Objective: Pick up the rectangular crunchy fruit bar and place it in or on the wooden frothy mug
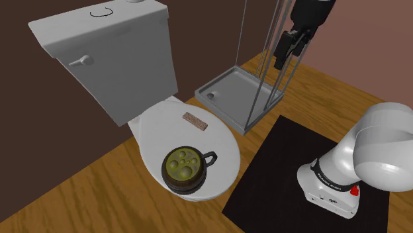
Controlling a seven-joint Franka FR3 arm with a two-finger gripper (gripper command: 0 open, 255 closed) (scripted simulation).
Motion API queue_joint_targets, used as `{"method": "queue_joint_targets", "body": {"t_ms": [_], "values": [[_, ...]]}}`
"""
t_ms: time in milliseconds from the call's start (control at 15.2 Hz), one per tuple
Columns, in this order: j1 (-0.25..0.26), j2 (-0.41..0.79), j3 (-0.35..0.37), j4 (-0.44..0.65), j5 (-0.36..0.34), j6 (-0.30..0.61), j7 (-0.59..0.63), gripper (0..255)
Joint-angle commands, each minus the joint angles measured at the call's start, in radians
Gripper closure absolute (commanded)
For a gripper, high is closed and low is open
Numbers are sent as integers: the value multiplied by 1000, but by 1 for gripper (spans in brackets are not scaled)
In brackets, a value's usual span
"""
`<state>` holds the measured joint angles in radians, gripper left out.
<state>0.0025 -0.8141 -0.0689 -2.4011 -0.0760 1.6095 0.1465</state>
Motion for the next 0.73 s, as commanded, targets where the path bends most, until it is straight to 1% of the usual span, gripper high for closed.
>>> {"method": "queue_joint_targets", "body": {"t_ms": [0, 330, 660], "values": [[0, 0, 0, 0, 0, 0, 0, 0], [16, 110, -2, -70, 0, 180, -6, 0], [33, 254, -4, -104, 0, 360, -13, 0]]}}
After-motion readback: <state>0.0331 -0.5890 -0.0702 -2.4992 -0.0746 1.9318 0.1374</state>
